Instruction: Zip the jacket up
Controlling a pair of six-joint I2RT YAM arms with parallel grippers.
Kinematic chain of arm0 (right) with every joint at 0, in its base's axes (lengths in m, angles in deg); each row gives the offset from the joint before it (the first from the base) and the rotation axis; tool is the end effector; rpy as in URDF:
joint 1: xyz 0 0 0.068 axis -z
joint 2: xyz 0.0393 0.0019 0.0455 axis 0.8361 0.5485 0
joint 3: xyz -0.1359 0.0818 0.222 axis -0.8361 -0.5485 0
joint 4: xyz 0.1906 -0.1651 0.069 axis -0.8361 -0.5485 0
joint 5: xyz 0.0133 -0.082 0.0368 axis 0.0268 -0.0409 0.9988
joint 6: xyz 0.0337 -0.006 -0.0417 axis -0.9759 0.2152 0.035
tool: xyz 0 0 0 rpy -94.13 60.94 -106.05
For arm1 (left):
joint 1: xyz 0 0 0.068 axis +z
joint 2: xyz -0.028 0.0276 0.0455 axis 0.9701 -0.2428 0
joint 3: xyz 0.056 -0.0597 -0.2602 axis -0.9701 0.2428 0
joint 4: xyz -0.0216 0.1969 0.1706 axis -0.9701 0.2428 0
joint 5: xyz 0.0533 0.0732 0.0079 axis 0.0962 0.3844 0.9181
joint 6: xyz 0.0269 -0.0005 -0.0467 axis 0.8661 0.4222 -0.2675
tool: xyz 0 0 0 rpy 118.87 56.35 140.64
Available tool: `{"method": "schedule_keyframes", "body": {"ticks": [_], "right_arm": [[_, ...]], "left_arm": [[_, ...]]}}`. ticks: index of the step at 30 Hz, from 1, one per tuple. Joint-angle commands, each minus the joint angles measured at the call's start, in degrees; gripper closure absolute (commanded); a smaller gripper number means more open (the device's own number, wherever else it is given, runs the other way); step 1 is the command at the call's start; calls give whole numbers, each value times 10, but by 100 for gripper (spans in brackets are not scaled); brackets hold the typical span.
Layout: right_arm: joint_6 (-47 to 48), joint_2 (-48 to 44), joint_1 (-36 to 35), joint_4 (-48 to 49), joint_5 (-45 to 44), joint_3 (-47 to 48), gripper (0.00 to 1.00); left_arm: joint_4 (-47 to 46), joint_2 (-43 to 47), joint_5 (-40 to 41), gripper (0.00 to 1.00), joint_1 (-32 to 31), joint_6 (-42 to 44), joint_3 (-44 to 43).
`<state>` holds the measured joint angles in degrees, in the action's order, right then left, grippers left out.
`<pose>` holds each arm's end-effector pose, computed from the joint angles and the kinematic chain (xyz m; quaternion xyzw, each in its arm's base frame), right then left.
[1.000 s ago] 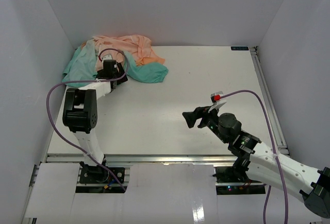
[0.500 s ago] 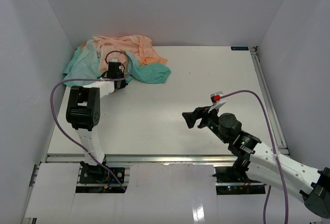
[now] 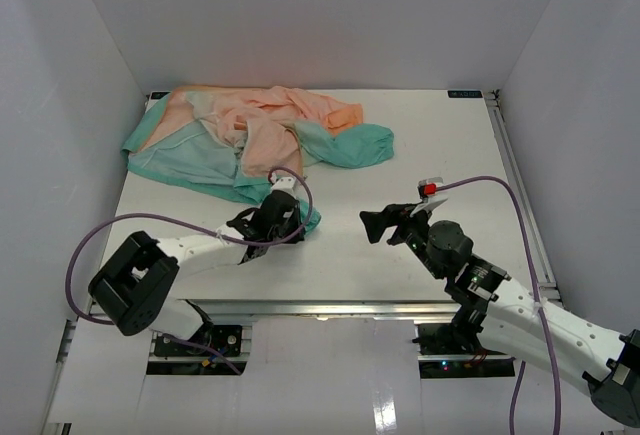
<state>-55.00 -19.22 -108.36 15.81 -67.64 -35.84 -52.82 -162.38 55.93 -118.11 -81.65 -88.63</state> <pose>0.1169 0.1250 0.2660 -0.0355 0.7264 0.2945 0.6199 0.2090 -0.1824 0.1681 0.0390 0.9186 -0.1852 0.3470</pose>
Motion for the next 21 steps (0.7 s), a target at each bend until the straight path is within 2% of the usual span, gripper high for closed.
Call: {"method": "schedule_keyframes", "body": {"ticks": [1,4,5,7,11,17,21], "right_arm": [[2,12,2,26,-36,8,9],[15,34,3,30,-46,25,8],[16,43,2,30,-49,32,7],[14,84,3,31,-46,53,4],[-3,146,4,31,-29,98,0],[-5,249,20,90,-8,123,19],[-2,335,68,140,84,154,25]], "left_arm": [[-49,43,-42,69,-42,-30,5],[-35,86,-46,35,-42,-22,-1],[-30,100,-26,28,-42,-17,-4],[-9,136,20,20,-42,-3,-11],[43,201,109,13,-34,24,-27],[54,165,77,16,43,18,-46],[48,125,76,19,63,12,-49]]}}
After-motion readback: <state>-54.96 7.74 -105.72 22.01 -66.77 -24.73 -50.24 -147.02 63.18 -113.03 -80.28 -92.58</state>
